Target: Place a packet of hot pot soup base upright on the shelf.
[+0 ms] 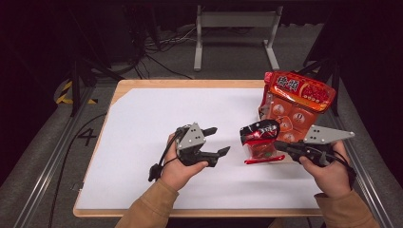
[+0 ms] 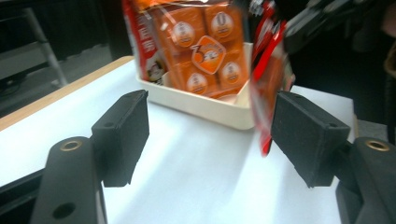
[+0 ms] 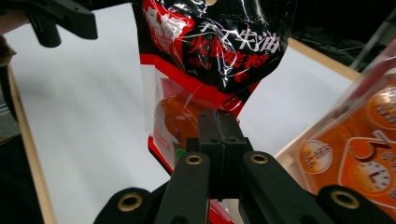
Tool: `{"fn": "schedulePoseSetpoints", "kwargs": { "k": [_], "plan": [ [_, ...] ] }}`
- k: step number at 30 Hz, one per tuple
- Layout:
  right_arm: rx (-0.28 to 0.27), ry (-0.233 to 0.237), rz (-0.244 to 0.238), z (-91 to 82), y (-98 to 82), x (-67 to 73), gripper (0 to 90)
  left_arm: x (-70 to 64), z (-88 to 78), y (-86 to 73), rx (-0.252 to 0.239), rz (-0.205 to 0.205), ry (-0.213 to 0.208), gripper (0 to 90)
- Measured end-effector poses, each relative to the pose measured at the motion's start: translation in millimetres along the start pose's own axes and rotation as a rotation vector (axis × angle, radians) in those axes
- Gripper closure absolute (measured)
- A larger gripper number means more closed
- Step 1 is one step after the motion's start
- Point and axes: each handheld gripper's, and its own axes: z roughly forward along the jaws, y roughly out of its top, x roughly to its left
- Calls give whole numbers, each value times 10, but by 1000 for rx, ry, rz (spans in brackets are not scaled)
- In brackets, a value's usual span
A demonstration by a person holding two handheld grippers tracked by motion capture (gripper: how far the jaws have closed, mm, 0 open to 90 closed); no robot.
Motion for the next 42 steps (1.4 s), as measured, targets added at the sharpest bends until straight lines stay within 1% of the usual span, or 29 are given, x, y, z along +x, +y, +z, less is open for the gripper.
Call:
{"fn": "schedulePoseSetpoints", "kwargs": {
  "k": [1,2,3,6,8,9,10,11,12,13,17,18,19,20,21,22,23,26,27,31,33,35,37,38,40,42],
  "plan": [
    [-13,-7,11,-21,5,-8,900,37,-34,-35,6,-1,13,279],
    [-13,-7,11,-21,5,-8,900,37,-34,-35,6,-1,13,278],
    [-20,-15,15,-34,8,-12,900,58,-55,-57,9,-3,24,278],
    [-62,-56,36,-93,5,-44,900,104,-114,-120,21,-25,32,270],
    [-86,-79,47,-131,-6,-73,900,139,-151,-165,34,-25,43,267],
    [-100,-94,51,-154,-14,-91,900,151,-169,-187,39,-32,53,264],
    [-107,-103,56,-173,-20,-106,900,161,-189,-211,41,-43,55,263],
    [-114,-113,58,-191,-27,-121,900,185,-215,-238,42,-46,63,263],
    [-114,-113,58,-191,-27,-121,900,185,-215,-238,42,-46,63,262],
    [-122,-129,59,-215,-37,-138,900,197,-236,-262,46,-60,64,262],
    [-145,-172,72,-280,-81,-205,900,250,-295,-350,55,-76,88,262],
    [-152,-184,71,-292,-91,-222,900,254,-301,-364,56,-86,86,261],
    [-156,-195,72,-303,-101,-238,900,264,-306,-374,59,-80,93,261],
    [-157,-202,79,-312,-112,-255,900,267,-307,-383,60,-86,93,261],
    [-164,-211,81,-322,-124,-270,900,275,-310,-388,62,-83,95,261],
    [-166,-217,86,-331,-136,-288,900,275,-309,-393,61,-88,96,261],
    [-164,-222,89,-338,-145,-302,900,281,-313,-396,66,-83,97,261],
    [-168,-239,97,-360,-192,-354,900,284,-313,-409,68,-87,102,261],
    [-172,-250,98,-366,-210,-364,900,289,-315,-414,69,-84,101,261],
    [-166,-264,104,-389,-273,-398,900,292,-327,-431,76,-88,106,261],
    [-172,-274,110,-409,-308,-414,900,299,-341,-442,72,-94,112,261],
    [-169,-279,112,-428,-339,-428,900,307,-360,-452,72,-95,114,261],
    [-164,-274,120,-437,-369,-439,900,313,-375,-468,74,-98,118,261],
    [-158,-277,128,-441,-387,-436,900,319,-381,-475,73,-97,121,261],
    [-152,-270,135,-441,-412,-430,900,321,-394,-484,77,-103,124,261],
    [-142,-268,134,-444,-429,-417,900,329,-407,-482,73,-101,125,261]
  ]
}}
